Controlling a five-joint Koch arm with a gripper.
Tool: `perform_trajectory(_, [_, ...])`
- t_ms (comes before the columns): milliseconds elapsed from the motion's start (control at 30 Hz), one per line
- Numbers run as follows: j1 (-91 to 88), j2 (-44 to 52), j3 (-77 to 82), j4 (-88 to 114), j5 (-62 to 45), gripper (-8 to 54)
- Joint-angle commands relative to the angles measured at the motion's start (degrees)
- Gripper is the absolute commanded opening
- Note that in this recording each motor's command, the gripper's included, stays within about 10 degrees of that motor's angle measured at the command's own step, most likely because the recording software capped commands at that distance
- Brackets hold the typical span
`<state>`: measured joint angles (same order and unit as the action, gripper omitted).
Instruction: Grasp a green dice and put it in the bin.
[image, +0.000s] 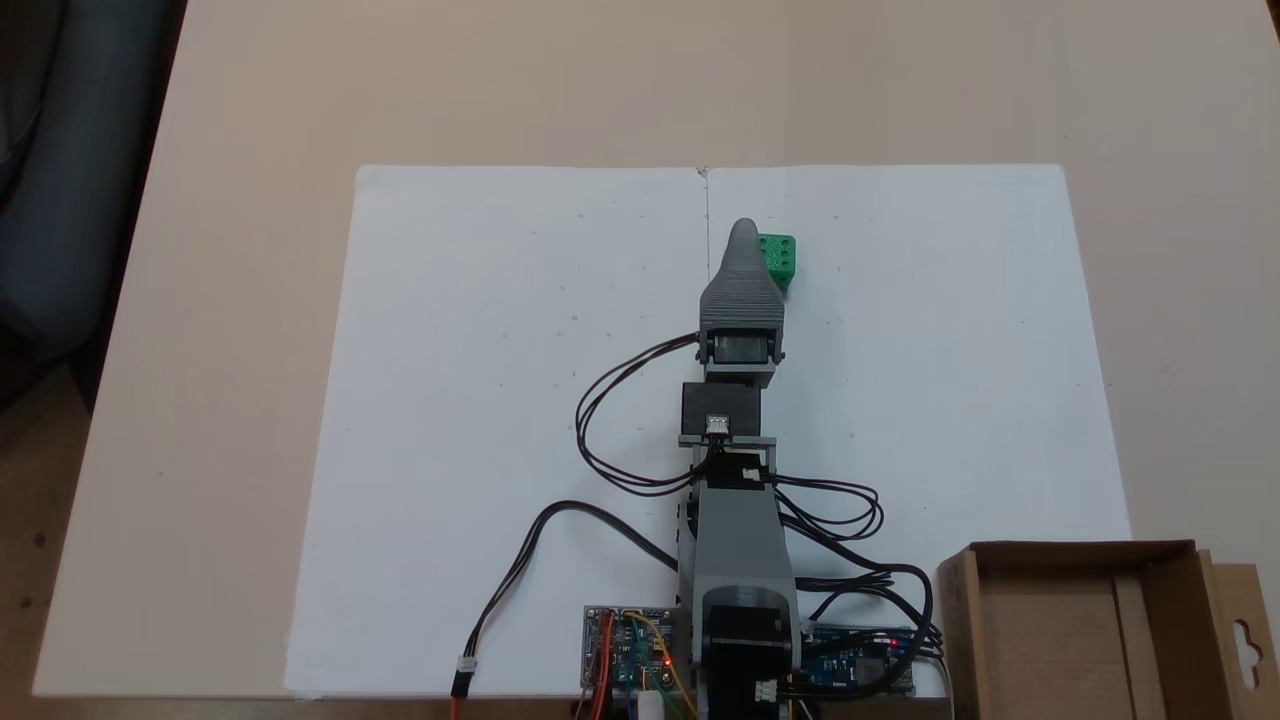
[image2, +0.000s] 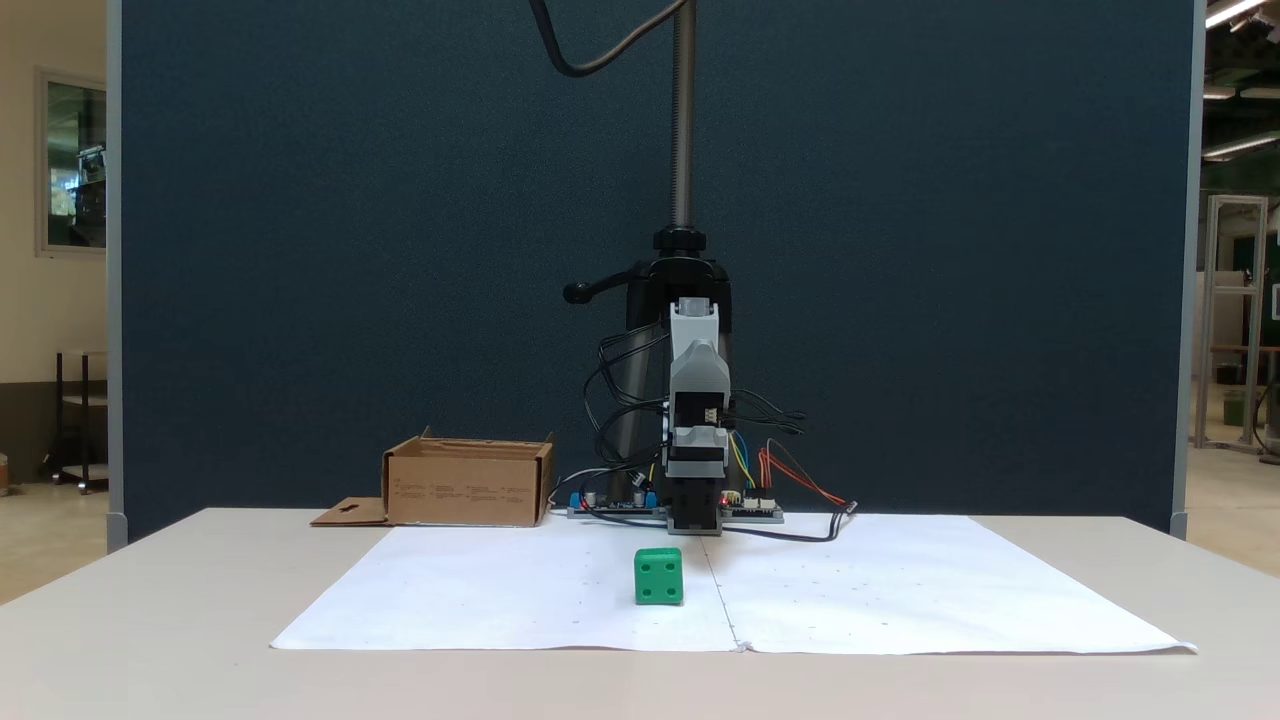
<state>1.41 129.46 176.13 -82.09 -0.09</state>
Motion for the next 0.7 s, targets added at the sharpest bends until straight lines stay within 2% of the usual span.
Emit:
perform_trajectory(0, [1.2,6.3,3.3,-4.7,-4.3,43.1])
perform_trajectory(233, [1.8,6.3,-4.0,2.1,-4.3,42.1])
perform_trajectory(667, [5.2,6.2,-29.0,51.9,-4.3,42.7])
